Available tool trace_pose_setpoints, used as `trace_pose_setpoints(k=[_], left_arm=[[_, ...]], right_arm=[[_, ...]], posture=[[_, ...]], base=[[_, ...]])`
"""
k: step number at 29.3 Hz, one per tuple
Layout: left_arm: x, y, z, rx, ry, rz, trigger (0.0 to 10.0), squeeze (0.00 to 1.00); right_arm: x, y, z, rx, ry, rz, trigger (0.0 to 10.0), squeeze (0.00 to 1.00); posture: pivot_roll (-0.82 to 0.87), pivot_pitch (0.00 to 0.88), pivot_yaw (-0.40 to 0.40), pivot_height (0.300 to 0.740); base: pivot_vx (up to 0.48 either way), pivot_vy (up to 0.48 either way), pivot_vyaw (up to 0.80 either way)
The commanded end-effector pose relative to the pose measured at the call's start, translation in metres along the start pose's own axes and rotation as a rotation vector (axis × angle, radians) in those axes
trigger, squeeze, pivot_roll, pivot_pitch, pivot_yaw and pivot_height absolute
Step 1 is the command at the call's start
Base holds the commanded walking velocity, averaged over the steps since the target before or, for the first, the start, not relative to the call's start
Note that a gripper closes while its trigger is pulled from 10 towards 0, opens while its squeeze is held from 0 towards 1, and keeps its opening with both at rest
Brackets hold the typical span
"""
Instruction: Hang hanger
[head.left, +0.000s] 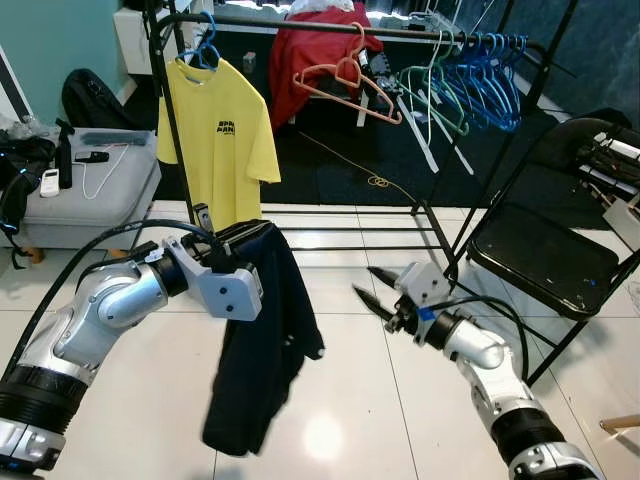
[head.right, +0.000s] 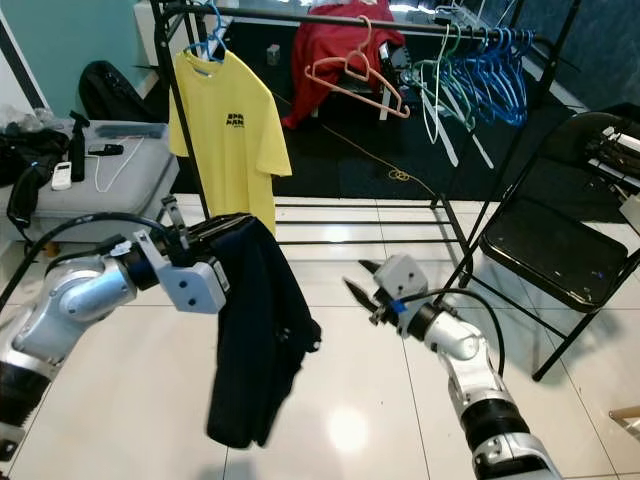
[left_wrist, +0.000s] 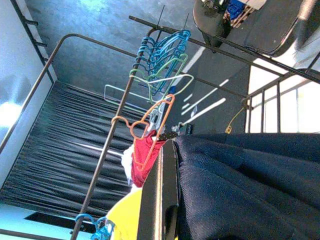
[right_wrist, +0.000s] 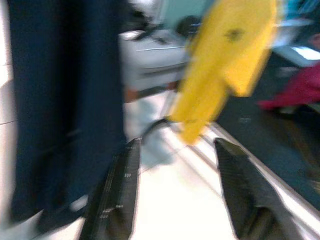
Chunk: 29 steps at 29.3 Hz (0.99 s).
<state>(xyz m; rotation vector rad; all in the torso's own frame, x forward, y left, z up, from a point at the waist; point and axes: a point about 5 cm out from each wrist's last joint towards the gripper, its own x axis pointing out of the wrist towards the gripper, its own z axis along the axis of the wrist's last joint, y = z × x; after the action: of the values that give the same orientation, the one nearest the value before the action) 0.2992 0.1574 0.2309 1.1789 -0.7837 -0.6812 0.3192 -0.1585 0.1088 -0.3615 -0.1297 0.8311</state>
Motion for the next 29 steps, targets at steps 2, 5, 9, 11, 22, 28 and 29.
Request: trace_pose_setpoints(k=[2, 5, 9, 11, 22, 28, 29], left_arm=[[0.007, 0.012, 0.007, 0.033, -0.051, 0.044, 10.0, 0.00], [0.008, 0.012, 0.008, 0.039, -0.060, 0.043, 10.0, 0.00], [0.010, 0.012, 0.009, 0.042, -0.074, 0.057, 10.0, 0.00], [0.010, 0.012, 0.010, 0.048, -0.094, 0.070, 10.0, 0.00], [0.007, -0.003, 0.025, 0.043, -0.197, -0.040, 10.0, 0.00], [0.008, -0.004, 0.039, 0.049, -0.295, -0.055, 10.0, 0.00], [0.008, -0.003, 0.042, 0.051, -0.314, -0.055, 10.0, 0.00]], right_arm=[[0.003, 0.024, -0.005, 0.062, 0.007, 0.181, 10.0, 1.00], [0.005, 0.029, -0.006, 0.074, 0.013, 0.217, 10.0, 1.00], [0.007, 0.031, -0.011, 0.083, 0.055, 0.230, 10.0, 1.00], [0.009, 0.028, -0.015, 0.058, 0.096, 0.193, 10.0, 1.00], [0.012, 0.003, -0.005, -0.009, 0.087, 0.080, 10.0, 0.64], [0.014, 0.002, -0.005, 0.000, 0.089, 0.121, 10.0, 0.00], [0.014, 0.003, -0.006, 0.009, 0.090, 0.132, 10.0, 0.00]], posture=[[-0.05, 0.144, -0.084, 0.740], [-0.05, 0.144, -0.085, 0.740], [-0.05, 0.146, -0.084, 0.740], [-0.05, 0.145, -0.082, 0.740], [-0.05, 0.145, -0.078, 0.740], [-0.04, 0.146, -0.074, 0.740], [-0.04, 0.146, -0.074, 0.740]], base=[[0.000, 0.000, 0.00], [0.000, 0.000, 0.00], [0.000, 0.000, 0.00], [0.000, 0.000, 0.00], [0.000, 0.000, 0.00], [0.000, 0.000, 0.00], [0.000, 0.000, 0.00]])
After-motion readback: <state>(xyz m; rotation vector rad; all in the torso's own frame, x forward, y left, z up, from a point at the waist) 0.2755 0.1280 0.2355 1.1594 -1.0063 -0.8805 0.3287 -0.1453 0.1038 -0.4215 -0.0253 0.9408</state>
